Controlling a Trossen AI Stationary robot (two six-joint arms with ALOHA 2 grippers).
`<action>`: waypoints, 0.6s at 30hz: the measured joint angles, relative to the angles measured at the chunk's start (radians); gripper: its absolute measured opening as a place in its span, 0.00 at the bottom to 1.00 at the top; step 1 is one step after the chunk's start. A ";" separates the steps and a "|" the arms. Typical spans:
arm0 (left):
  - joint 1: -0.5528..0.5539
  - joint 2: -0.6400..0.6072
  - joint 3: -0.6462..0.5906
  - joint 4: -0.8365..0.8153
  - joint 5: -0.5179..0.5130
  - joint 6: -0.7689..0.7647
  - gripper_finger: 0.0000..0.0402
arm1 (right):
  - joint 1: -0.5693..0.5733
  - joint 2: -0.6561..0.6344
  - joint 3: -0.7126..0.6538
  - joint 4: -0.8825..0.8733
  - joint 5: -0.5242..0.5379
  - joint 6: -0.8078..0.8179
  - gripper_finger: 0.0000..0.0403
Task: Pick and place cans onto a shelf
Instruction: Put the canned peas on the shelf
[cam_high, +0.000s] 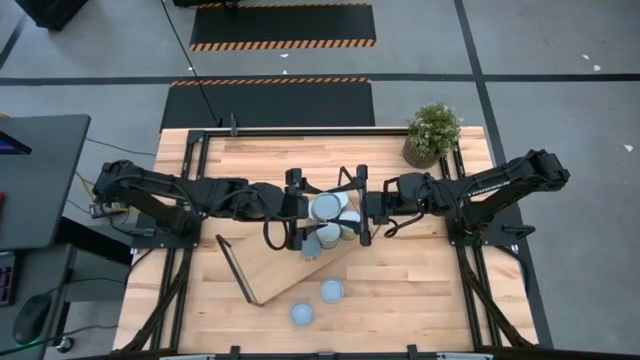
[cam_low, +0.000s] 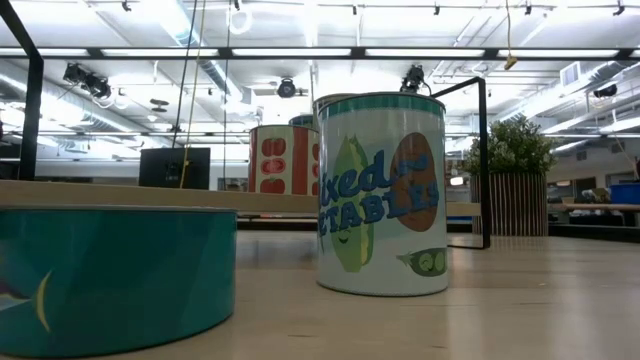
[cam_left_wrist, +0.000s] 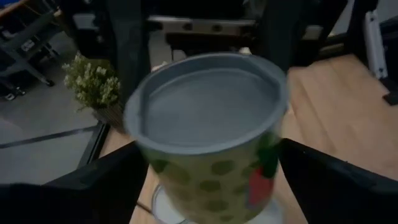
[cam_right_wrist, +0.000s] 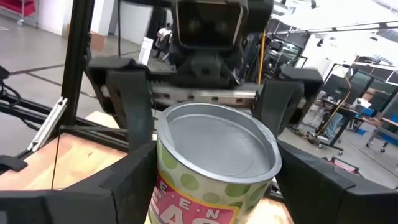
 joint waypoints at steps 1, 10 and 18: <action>0.000 0.000 0.000 0.000 -0.001 0.001 0.88 | 0.000 0.000 0.000 -0.002 0.000 0.000 0.74; 0.012 0.000 0.000 0.000 0.001 -0.003 0.74 | 0.000 0.008 0.000 -0.003 0.001 -0.003 0.74; 0.008 -0.006 0.000 -0.009 -0.001 0.048 0.73 | 0.000 0.003 0.000 -0.014 0.010 0.062 0.79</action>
